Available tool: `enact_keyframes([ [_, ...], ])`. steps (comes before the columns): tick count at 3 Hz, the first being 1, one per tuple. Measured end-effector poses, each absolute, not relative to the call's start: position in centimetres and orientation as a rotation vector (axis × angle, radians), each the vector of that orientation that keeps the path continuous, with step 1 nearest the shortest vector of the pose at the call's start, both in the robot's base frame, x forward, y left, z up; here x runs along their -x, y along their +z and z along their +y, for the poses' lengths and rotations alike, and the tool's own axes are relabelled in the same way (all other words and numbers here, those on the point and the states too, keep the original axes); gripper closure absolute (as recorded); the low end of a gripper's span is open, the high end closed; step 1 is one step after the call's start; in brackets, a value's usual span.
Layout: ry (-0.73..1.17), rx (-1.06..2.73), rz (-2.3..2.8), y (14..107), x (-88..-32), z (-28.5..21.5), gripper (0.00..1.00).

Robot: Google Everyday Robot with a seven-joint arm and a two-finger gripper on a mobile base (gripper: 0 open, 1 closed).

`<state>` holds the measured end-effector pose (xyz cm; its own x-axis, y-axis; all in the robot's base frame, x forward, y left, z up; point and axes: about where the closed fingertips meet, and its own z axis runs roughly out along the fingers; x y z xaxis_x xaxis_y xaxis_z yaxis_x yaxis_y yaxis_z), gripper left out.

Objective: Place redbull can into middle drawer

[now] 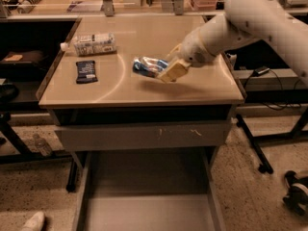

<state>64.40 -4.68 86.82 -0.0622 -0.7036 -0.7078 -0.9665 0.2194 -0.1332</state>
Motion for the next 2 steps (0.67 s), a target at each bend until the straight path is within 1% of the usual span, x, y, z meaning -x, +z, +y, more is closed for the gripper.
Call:
enact_keyframes([
  [2, 0.509, 1.527, 1.835, 84.0, -53.1, -9.6, 1.0],
])
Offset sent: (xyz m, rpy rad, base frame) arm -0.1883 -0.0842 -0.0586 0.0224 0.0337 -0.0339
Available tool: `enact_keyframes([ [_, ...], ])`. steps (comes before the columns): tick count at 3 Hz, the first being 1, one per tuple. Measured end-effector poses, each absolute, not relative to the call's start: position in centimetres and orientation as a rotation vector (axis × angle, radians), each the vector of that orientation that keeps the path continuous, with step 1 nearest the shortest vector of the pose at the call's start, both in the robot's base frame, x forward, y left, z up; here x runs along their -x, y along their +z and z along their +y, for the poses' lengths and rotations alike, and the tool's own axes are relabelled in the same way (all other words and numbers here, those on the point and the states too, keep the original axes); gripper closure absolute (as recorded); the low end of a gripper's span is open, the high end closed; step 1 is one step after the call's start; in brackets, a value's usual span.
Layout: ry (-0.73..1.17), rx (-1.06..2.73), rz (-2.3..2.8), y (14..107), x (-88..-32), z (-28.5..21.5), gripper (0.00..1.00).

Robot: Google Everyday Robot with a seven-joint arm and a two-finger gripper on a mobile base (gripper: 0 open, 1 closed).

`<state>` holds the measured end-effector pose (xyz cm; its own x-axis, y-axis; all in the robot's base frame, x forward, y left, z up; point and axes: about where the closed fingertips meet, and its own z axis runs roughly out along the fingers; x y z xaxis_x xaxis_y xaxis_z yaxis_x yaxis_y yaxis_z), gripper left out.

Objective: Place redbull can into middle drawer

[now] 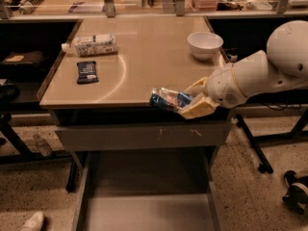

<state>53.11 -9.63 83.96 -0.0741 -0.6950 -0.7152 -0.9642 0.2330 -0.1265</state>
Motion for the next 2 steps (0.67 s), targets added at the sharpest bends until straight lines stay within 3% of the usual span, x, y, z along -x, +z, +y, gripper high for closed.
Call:
enact_keyframes([
  [2, 0.543, 1.504, 1.914, 78.6, -45.1, -11.5, 1.0],
])
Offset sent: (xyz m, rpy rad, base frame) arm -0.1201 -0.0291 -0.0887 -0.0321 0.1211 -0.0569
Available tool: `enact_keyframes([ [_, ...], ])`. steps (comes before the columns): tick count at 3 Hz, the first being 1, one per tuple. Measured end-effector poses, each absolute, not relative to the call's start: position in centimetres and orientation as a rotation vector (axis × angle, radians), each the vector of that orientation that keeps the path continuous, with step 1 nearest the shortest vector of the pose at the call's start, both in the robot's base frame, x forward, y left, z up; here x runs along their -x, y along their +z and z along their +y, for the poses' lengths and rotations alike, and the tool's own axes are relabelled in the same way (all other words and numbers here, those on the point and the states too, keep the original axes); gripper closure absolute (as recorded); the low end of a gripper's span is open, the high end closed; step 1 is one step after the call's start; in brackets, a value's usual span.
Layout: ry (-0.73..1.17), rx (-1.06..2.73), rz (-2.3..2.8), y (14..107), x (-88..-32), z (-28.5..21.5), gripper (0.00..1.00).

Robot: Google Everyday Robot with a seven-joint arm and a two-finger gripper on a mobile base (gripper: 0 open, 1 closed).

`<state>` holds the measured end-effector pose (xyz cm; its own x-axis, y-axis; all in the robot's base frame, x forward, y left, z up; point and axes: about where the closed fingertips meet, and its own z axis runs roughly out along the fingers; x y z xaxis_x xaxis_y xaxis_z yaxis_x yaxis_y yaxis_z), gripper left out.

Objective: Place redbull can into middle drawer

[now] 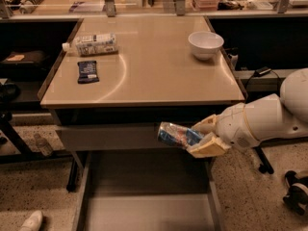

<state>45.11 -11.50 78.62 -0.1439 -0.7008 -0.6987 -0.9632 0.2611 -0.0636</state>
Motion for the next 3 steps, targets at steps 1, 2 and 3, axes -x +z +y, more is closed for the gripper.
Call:
enact_keyframes([
  [1, 0.551, 1.507, 1.924, 78.1, -44.7, -11.5, 1.0],
  [2, 0.519, 1.51, 1.932, 76.7, -46.5, -10.8, 1.0],
  [3, 0.524, 1.519, 1.984, 70.2, -48.8, -8.7, 1.0],
])
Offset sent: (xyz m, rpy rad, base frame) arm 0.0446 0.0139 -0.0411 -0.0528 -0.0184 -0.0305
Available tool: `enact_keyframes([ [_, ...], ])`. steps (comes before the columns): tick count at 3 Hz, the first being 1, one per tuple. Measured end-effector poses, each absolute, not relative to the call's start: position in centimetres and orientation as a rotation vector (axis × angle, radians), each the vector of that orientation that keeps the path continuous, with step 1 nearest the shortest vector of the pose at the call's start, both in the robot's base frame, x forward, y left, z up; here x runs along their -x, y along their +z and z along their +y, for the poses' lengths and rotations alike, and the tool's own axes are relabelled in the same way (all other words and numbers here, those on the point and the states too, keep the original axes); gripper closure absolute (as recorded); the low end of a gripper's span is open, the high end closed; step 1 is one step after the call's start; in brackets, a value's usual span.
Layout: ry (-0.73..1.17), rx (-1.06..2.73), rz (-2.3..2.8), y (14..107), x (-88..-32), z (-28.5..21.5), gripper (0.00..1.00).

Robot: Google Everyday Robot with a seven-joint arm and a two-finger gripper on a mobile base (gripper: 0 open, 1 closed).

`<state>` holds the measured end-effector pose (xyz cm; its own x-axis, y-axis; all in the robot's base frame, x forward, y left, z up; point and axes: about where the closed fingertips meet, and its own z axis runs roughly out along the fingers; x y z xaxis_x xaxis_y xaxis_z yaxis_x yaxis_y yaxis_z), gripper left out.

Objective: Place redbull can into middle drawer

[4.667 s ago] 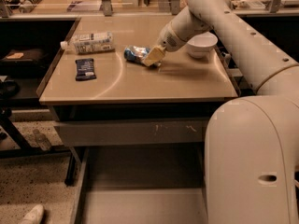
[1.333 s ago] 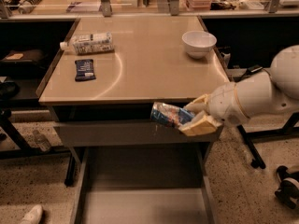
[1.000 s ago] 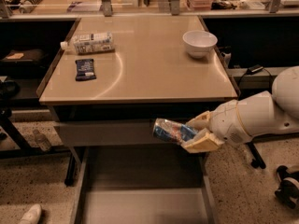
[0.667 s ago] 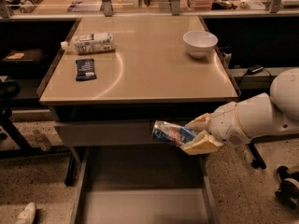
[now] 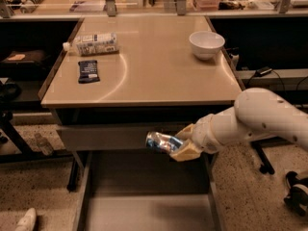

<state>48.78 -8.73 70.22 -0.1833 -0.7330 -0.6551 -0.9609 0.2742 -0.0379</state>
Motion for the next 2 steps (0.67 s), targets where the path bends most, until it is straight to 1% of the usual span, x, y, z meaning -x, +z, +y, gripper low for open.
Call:
enact_keyframes([
  [1, 0.504, 1.531, 1.994, 64.7, -49.8, -7.0, 1.0],
  [2, 0.46, 1.545, 1.948, 59.2, -49.0, -7.0, 1.0],
])
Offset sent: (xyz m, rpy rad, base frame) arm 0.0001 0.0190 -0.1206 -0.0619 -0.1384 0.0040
